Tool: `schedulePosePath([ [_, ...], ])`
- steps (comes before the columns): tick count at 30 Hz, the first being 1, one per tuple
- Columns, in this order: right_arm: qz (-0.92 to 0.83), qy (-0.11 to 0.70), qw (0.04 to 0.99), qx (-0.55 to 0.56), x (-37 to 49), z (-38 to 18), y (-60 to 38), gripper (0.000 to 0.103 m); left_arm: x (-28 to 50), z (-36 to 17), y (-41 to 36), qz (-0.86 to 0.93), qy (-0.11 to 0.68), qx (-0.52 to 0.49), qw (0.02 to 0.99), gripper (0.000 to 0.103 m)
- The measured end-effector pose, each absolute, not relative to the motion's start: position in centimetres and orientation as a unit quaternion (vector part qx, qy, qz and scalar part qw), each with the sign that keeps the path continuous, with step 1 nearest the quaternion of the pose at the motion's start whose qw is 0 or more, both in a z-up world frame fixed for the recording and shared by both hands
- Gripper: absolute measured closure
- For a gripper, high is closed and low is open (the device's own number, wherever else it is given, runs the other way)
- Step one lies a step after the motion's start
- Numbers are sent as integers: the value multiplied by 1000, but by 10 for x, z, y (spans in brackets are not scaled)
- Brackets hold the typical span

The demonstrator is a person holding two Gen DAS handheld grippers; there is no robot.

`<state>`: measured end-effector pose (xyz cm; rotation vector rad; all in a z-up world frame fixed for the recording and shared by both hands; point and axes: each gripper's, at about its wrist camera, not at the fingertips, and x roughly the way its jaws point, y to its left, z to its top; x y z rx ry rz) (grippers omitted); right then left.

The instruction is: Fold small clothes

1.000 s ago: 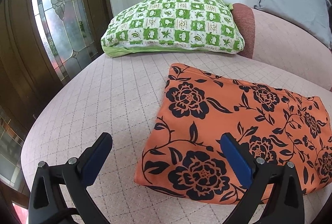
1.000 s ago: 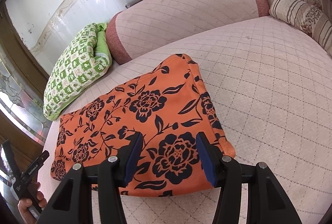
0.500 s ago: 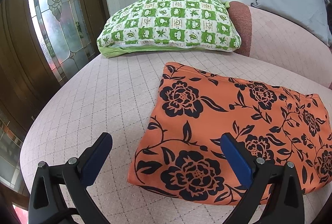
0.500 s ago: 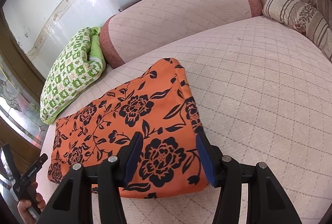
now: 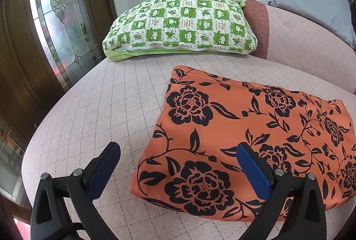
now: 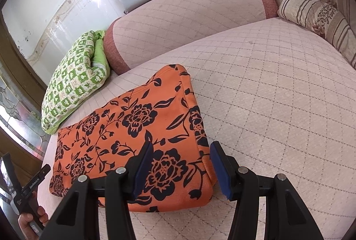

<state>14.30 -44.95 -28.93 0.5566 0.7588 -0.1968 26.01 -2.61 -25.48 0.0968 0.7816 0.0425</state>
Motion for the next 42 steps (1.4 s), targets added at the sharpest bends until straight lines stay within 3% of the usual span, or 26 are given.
schedulePosePath([
  [11,-95,361,887,273,142,-289,-456,46,261,-257,-28,21,387,57,920,0],
  [15,-82,349,885,297,141,-289,-459,35,261,-257,-25,22,388,56,920,0],
  [42,-98,373,860,334,145,-306,-468,35,280,-270,22,44,426,14,903,0],
])
